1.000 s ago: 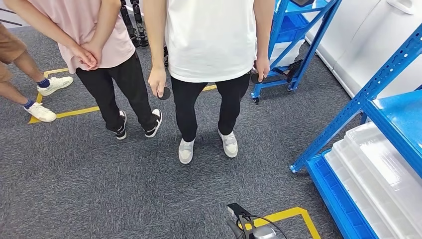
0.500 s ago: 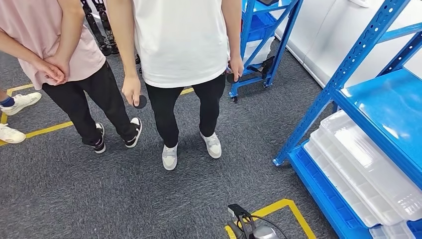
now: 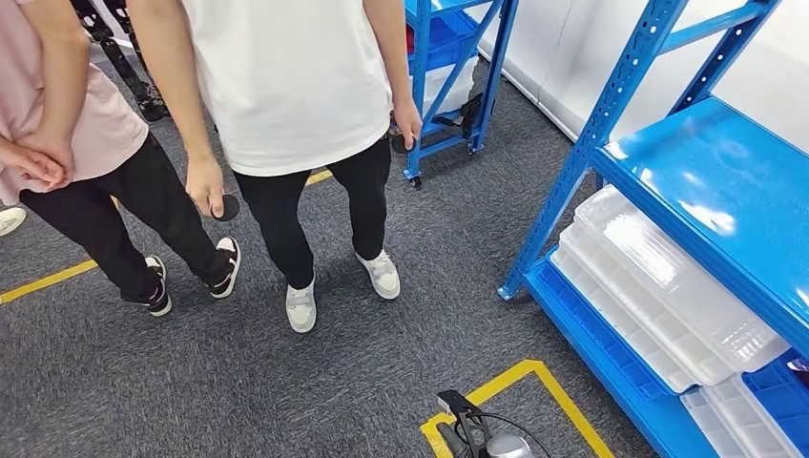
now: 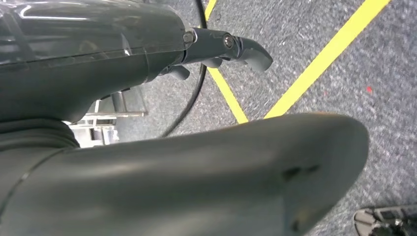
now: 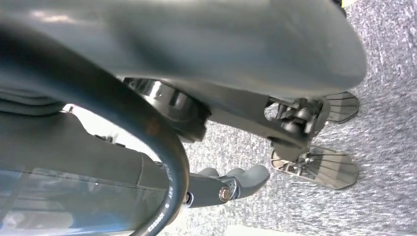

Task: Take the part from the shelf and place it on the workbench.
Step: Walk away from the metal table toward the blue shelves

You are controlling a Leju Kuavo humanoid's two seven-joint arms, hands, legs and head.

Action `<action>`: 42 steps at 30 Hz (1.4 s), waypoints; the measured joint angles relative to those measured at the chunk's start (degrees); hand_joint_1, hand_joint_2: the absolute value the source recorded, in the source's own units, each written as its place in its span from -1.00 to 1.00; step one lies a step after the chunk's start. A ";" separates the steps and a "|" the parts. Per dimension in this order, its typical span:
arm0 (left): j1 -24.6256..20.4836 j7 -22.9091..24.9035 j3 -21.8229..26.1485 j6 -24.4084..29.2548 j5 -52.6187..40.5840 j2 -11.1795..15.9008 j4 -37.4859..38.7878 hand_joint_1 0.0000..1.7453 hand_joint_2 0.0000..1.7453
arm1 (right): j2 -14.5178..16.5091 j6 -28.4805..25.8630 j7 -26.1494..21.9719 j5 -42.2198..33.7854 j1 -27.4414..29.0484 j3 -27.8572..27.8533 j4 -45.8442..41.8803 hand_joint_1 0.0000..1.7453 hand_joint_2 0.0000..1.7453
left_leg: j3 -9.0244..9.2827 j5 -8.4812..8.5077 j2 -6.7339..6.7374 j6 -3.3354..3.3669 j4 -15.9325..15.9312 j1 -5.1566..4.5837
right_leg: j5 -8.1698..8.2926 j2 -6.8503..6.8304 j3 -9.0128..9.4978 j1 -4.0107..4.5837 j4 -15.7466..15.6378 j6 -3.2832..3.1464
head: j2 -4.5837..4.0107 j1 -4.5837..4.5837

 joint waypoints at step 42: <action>0.41 -0.58 0.51 -0.01 0.28 -0.07 0.03 -1.00 -1.00 | 0.10 -0.34 -0.04 -0.02 0.26 -0.02 0.04 -1.00 -1.00 | -3.64 -0.59 -5.28 -0.82 6.71 0.69 | -0.57 5.56 2.01 -0.35 -0.53 -1.80 | -0.01 -0.31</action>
